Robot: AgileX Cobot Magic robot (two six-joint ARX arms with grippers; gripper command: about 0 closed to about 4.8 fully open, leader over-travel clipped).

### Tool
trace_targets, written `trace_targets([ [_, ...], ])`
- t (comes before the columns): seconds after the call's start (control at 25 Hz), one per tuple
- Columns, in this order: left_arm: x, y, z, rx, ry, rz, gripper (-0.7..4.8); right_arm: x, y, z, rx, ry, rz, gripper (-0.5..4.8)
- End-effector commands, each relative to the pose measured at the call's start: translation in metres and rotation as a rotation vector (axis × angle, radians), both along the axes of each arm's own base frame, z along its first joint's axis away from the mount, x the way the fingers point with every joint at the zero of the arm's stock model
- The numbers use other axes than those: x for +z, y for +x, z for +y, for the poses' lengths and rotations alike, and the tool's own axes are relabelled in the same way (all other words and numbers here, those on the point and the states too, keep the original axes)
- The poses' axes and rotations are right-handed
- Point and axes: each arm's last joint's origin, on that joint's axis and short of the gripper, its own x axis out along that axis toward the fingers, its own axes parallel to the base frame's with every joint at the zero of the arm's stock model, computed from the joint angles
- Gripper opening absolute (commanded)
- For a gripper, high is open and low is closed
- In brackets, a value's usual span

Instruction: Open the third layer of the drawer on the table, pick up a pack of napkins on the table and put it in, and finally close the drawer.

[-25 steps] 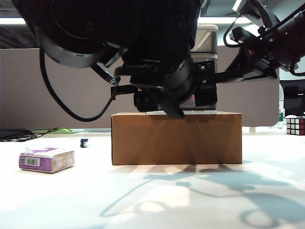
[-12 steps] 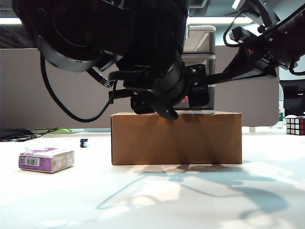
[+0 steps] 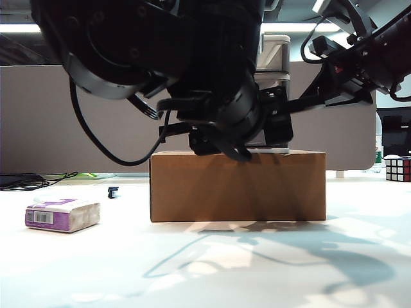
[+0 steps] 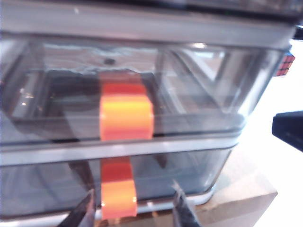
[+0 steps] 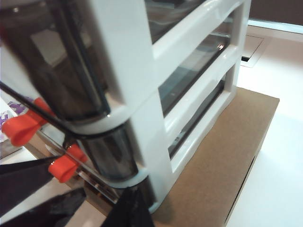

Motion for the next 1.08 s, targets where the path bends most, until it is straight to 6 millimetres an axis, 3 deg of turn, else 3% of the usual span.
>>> trace_targets([
  [0.04,0.002,0.0028,0.0003,0.012,-0.005,-0.004,2.01,0.0028,0.0004,0.0002,0.002,0.001,-0.018,-0.06],
  [0.24,0.0011,0.004,0.0019,0.04,0.006,-0.002,1.92,0.0027,0.0003,0.0003,0.002,0.001,-0.017,-0.06],
  [0.32,0.0018,0.0048,0.0022,0.042,-0.001,-0.006,1.42,0.0026,0.0003,0.0003,0.002,0.001,-0.017,-0.06],
  [0.56,0.0035,0.0079,0.0039,0.049,-0.022,-0.014,1.38,0.0025,0.0002,0.0006,0.004,0.001,-0.016,-0.06],
  [0.68,0.0035,0.0099,0.0051,0.052,-0.022,-0.014,0.77,0.0024,0.0002,0.0006,0.004,0.001,-0.015,-0.06],
  [0.88,0.0039,0.01,0.005,0.053,-0.025,-0.015,0.66,0.0024,0.0,0.0008,0.008,0.002,-0.015,-0.06],
  [1.0,0.0039,0.0099,0.0049,0.054,-0.025,-0.015,-0.05,0.0025,-0.0001,0.0012,0.016,0.005,-0.015,-0.06],
  [1.08,0.0039,0.0098,0.0049,0.054,-0.025,-0.016,-0.06,0.0028,-0.0005,0.0019,0.04,0.013,-0.015,-0.06],
])
